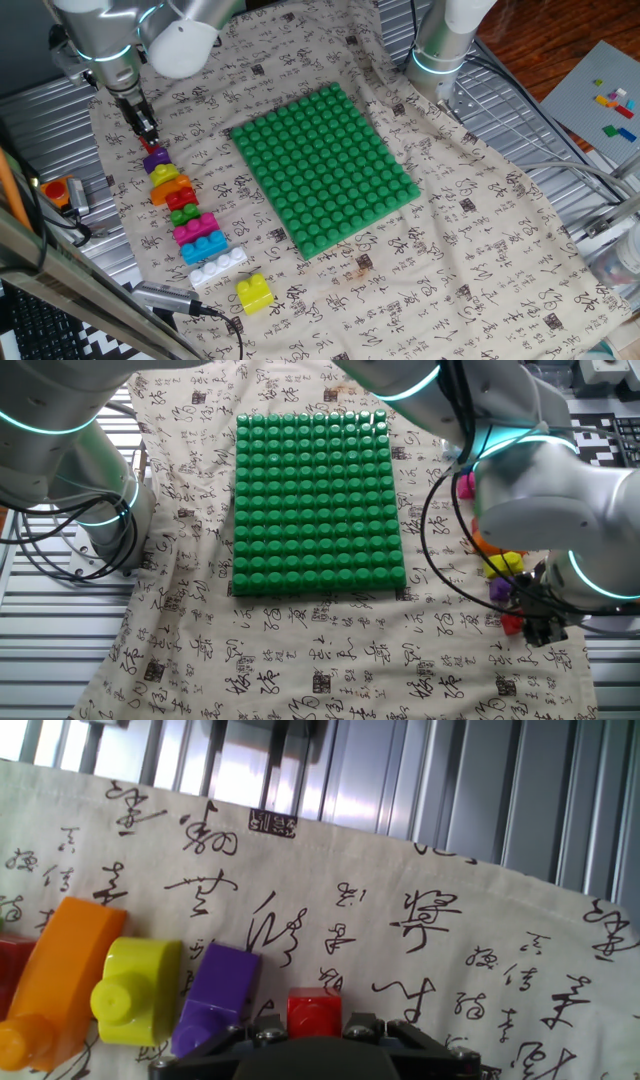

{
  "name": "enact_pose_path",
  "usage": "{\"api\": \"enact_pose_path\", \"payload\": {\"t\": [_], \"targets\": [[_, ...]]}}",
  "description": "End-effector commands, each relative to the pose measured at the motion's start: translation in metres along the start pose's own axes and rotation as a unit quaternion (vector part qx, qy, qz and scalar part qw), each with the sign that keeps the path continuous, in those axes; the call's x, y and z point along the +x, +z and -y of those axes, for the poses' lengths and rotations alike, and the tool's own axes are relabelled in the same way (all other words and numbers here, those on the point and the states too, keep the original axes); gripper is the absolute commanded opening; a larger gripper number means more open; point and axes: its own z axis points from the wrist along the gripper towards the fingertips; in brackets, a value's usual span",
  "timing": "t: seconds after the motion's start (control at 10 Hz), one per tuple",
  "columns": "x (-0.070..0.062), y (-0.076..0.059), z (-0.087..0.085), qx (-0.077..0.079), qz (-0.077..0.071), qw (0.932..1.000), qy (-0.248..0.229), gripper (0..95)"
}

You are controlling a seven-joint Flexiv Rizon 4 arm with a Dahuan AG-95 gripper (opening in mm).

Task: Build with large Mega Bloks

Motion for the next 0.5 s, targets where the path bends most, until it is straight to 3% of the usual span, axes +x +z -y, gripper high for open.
{"api": "enact_pose_path", "payload": {"t": [0.1,0.2,0.5], "targets": [[0.0,0.0006,-0.0001,0.001,0.0,1.0,-0.001,19.0],[0.0001,0.0007,-0.0001,0.002,0.001,1.0,0.0,0.0],[0.0001,0.0005,-0.0001,0.003,0.001,1.0,-0.002,0.0]]}}
